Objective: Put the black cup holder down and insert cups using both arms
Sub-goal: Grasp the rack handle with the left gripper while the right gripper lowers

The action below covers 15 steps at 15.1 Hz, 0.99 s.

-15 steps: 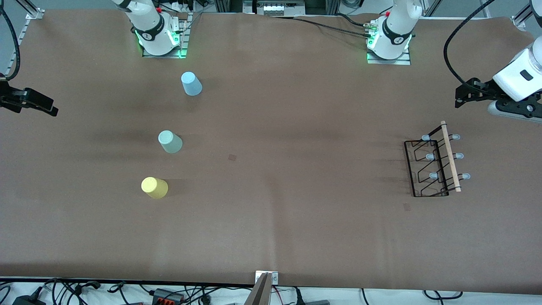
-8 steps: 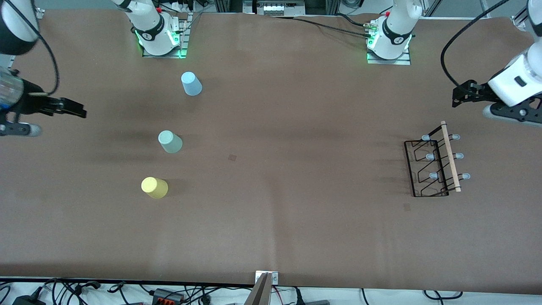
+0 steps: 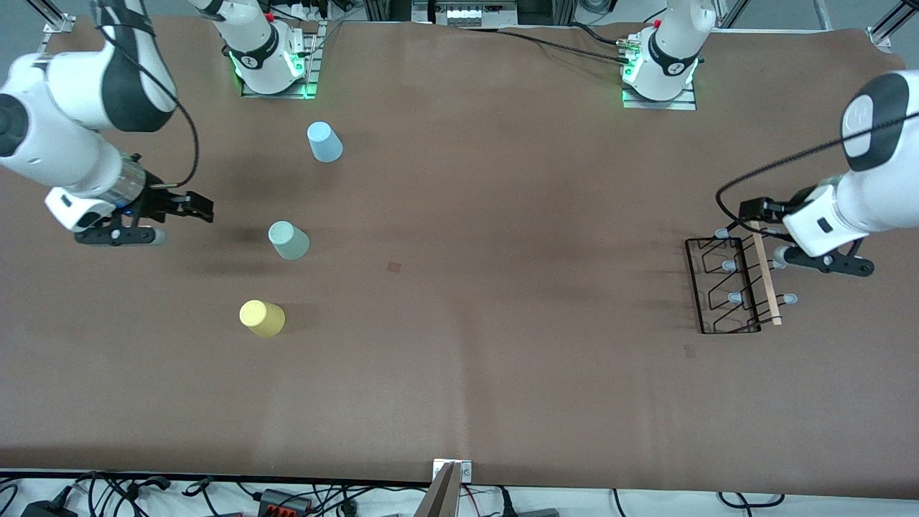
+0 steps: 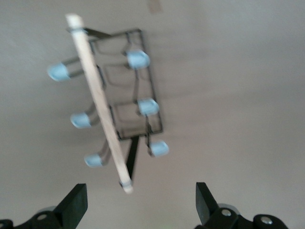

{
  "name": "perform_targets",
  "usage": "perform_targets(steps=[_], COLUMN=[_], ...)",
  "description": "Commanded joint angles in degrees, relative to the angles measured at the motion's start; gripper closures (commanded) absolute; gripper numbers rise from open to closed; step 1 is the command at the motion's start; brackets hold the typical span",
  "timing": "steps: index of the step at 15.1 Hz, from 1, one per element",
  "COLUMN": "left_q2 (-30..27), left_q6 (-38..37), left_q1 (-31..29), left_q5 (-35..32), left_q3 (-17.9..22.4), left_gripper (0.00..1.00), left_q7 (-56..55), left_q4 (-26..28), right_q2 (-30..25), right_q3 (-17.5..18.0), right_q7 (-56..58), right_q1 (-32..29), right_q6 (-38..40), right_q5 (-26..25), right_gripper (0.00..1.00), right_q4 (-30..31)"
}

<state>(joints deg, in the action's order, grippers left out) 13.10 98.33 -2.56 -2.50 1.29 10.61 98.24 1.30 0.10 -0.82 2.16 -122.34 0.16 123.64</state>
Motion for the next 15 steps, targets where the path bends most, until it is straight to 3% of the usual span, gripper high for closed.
perform_targets(steps=[1, 5, 6, 8, 10, 12, 15], left_q2=[3.33, 2.9, 2.29, 1.85, 2.19, 2.72, 3.6], left_q6=[6.42, 15.47, 17.58, 18.12, 18.39, 18.91, 19.0], left_q1=[-3.33, -3.51, -3.59, -3.6, -3.6, -3.6, -3.6], left_q5=[-0.13, -0.13, -0.13, -0.13, -0.13, -0.13, -0.13], left_q3=[0.03, 0.03, 0.03, 0.03, 0.03, 0.03, 0.11], left_gripper=[0.0, 0.0, 0.07, 0.36, 0.54, 0.63, 0.65], left_q7=[0.91, 1.08, 1.43, 1.52, 1.52, 1.61, 1.61], left_q4=[0.64, 8.7, 10.55, 11.36, 11.36, 11.28, 11.19], right_q2=[-2.71, 2.3, 3.61, 5.9, 8.01, 9.95, 11.01], right_q3=[0.51, 0.86, 0.87, 0.87, 1.74, 3.15, 3.33], right_q7=[-0.5, -2.16, -3.3, -6.28, -12.17, -15.95, -19.75], right_q1=[1.61, 4.51, 5.13, 6.01, 6.45, 7.06, 8.38], right_q6=[-8.69, -14.76, -15.99, -19.41, -21.88, -24.25, -25.05], right_q5=[0.54, 0.54, 0.63, 0.63, 0.63, 0.63, 0.63], right_gripper=[0.0, 0.0, 0.0, 0.0, 0.0, 0.0, 0.0], right_q4=[8.02, 8.03, 7.94, 7.76, 7.59, 7.41, 7.41])
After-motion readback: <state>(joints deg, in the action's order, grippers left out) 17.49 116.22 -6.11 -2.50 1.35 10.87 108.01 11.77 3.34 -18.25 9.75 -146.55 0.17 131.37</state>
